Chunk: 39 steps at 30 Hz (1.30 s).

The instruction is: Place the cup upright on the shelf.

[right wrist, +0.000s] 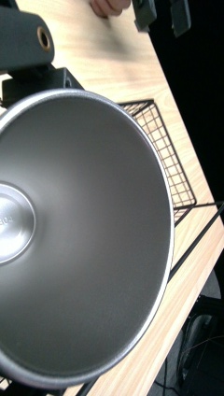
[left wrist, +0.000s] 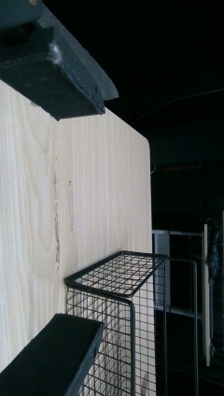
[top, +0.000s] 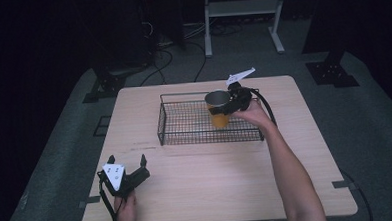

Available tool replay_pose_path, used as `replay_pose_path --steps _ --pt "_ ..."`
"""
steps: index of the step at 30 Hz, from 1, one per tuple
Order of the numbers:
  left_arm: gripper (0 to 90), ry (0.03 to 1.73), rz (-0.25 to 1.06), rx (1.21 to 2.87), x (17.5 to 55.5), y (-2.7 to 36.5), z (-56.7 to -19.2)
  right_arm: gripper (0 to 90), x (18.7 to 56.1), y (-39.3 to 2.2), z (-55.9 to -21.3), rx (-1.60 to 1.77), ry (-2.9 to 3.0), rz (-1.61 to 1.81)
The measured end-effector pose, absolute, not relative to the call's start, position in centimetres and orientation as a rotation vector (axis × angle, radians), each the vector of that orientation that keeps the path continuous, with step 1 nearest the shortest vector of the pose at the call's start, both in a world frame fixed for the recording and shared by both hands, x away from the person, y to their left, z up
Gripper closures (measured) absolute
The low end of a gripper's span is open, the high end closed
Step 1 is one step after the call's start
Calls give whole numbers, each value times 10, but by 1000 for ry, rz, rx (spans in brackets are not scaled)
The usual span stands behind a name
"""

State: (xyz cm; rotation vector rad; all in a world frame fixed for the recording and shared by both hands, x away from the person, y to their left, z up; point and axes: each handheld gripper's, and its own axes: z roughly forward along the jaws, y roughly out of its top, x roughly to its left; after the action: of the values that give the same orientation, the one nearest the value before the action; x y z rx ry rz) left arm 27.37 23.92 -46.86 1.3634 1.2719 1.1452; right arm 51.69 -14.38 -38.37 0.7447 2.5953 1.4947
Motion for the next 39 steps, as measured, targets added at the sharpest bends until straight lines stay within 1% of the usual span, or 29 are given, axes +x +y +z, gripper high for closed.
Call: replay_pose_path --steps 14,39 --pt "0 1274 1143 1360 274 240 -469 121 526 -138 -406 789 2626 1457" --pt "0 1276 1138 1355 274 241 -468 119 531 -133 -419 776 2624 1431"
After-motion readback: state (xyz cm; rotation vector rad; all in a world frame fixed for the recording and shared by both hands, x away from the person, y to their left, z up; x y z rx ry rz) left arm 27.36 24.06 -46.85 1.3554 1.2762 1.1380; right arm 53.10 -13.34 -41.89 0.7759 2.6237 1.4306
